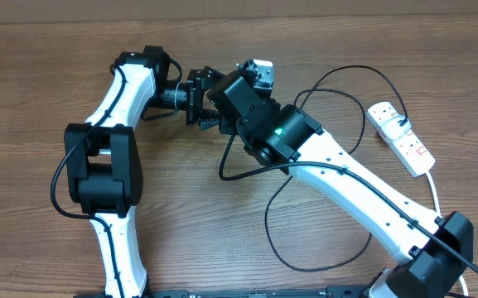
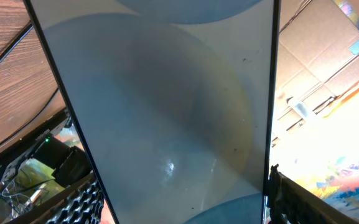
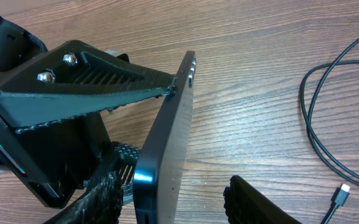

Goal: Plug charger to phone and switch on socket

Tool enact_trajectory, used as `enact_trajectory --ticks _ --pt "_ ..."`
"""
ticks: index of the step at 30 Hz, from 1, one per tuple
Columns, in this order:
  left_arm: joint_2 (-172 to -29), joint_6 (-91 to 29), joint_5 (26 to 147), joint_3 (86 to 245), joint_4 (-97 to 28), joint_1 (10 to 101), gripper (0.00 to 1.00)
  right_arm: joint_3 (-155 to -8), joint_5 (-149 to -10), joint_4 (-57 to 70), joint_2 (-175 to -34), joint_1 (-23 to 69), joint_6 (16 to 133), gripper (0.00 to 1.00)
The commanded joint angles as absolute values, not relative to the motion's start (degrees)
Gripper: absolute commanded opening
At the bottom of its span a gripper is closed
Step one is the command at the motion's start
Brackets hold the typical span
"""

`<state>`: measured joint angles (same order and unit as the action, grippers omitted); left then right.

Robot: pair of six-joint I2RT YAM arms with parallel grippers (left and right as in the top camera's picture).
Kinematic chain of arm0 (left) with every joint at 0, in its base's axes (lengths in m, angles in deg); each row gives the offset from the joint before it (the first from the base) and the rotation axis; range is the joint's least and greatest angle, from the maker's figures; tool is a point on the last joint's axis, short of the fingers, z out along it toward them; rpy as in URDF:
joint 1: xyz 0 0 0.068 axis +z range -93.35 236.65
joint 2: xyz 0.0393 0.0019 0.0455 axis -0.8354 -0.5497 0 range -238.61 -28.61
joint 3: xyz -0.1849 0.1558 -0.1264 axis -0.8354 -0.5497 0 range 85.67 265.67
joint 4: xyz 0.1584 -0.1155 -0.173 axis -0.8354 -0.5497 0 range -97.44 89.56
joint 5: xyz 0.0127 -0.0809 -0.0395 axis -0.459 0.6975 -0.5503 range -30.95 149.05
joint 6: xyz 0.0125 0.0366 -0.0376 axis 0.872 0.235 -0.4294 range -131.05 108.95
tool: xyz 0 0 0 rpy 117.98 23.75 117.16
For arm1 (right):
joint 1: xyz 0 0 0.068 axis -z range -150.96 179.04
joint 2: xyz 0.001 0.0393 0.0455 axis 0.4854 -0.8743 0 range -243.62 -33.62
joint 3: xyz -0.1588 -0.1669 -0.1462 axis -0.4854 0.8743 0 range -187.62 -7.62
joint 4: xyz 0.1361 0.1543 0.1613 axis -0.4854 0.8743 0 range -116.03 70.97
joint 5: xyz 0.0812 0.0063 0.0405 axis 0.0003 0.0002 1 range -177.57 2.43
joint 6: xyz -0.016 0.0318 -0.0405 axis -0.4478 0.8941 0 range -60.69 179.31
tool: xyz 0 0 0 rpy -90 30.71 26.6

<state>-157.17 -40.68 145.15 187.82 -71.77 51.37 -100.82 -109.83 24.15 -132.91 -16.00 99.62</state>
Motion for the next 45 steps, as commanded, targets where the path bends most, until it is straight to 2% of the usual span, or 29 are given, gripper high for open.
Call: enact_trajectory --ticks 1,17,19,20,21,22,24,26,31,37,43,45 --pt "-157.43 -39.33 147.16 189.41 -71.71 51.24 0.76 -101.96 -110.61 23.75 -134.0 -15.89 100.02 0.54" --pt "-157.43 -39.3 147.01 189.41 -71.66 51.27 0.76 -102.27 -113.06 22.86 -135.59 -15.89 99.8 0.54" --pt "-157.43 -39.3 147.01 189.41 -71.68 51.27 0.77 -102.24 -113.08 22.97 -135.59 -15.82 99.76 0.41" --pt "-157.43 -39.3 147.01 189.41 -71.68 51.27 0.76 -102.24 -113.15 23.01 -135.59 -15.54 99.54 0.4" --pt "-157.43 -38.98 146.97 189.41 -71.66 51.27 0.76 -102.24 -113.5 23.16 -135.59 -15.17 99.58 0.42" --pt "-157.43 -38.26 146.92 189.41 -71.62 51.27 0.76 -102.24 -113.48 23.25 -135.57 -14.62 99.6 0.49" --pt "-157.43 -37.99 145.33 189.43 -71.49 51.27 0.76 -102.24 -113.41 23.75 -135.57 -13.22 99.89 0.29" --pt "-157.43 -38.01 141.42 189.41 -71.38 51.24 0.76 -102.24 -112.3 24.65 -135.59 -10.93 100.04 0.26" --pt "-157.43 -38.08 130.62 189.41 -66.0 50.85 0.8 -102.24 -106.05 26.16 -135.59 -4.17 97.68 0.52" --pt "-156.88 -36.73 118.49 189.59 -60.38 48.97 1.0 -102.18 -95.95 29.68 -135.59 5.81 93.5 0.61" --pt "-154.19 -36.75 104.08 193.83 -60.21 45.63 1.0 -102.18 -89.48 33.15 -135.59 13.73 90.29 0.72" --pt "-152.62 -36.75 97.99 196.17 -60.49 44.27 1.0 -102.18 -89.35 34.35 -135.59 15.72 90.29 0.83"
